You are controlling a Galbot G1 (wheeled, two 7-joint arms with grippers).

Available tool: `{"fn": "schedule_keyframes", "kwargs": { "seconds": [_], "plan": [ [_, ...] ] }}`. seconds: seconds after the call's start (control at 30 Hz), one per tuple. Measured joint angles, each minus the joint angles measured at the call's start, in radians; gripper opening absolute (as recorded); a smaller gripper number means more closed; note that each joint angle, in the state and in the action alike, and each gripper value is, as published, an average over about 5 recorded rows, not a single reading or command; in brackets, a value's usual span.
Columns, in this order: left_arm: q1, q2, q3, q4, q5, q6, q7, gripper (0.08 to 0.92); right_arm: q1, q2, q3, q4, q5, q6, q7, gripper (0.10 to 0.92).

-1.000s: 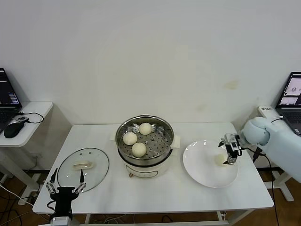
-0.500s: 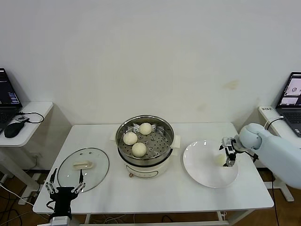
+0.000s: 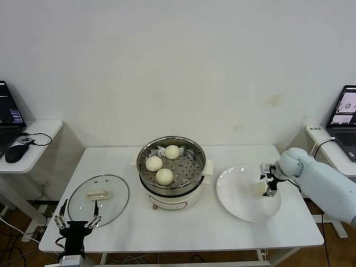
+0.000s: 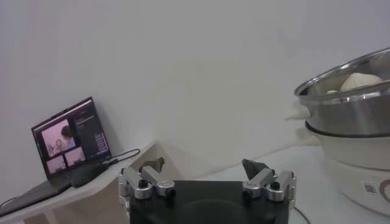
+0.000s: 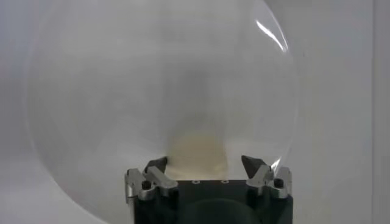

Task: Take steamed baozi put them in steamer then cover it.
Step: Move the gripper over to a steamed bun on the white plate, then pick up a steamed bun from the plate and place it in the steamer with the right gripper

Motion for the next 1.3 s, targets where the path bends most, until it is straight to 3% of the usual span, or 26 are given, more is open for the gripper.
{"fn": "schedule_keyframes", "kwargs": {
  "seconds": [0.4, 0.7, 1.3],
  "plan": [
    [0.003, -0.002, -0.002, -0.004, 0.0, 0.0, 0.0, 0.823, 0.005, -0.006, 0.006, -0.004, -0.002, -0.001, -0.022, 0.611],
    [0.005, 0.002, -0.006, -0.014, -0.001, 0.0, -0.001, 0.823, 0.048, -0.051, -0.031, 0.052, 0.049, -0.021, -0.058, 0.592],
    [0.001, 0.006, -0.003, -0.039, -0.005, 0.0, -0.001, 0.823, 0.48, -0.1, -0.343, 0.28, 0.353, -0.119, -0.079, 0.585]
  ]
}}
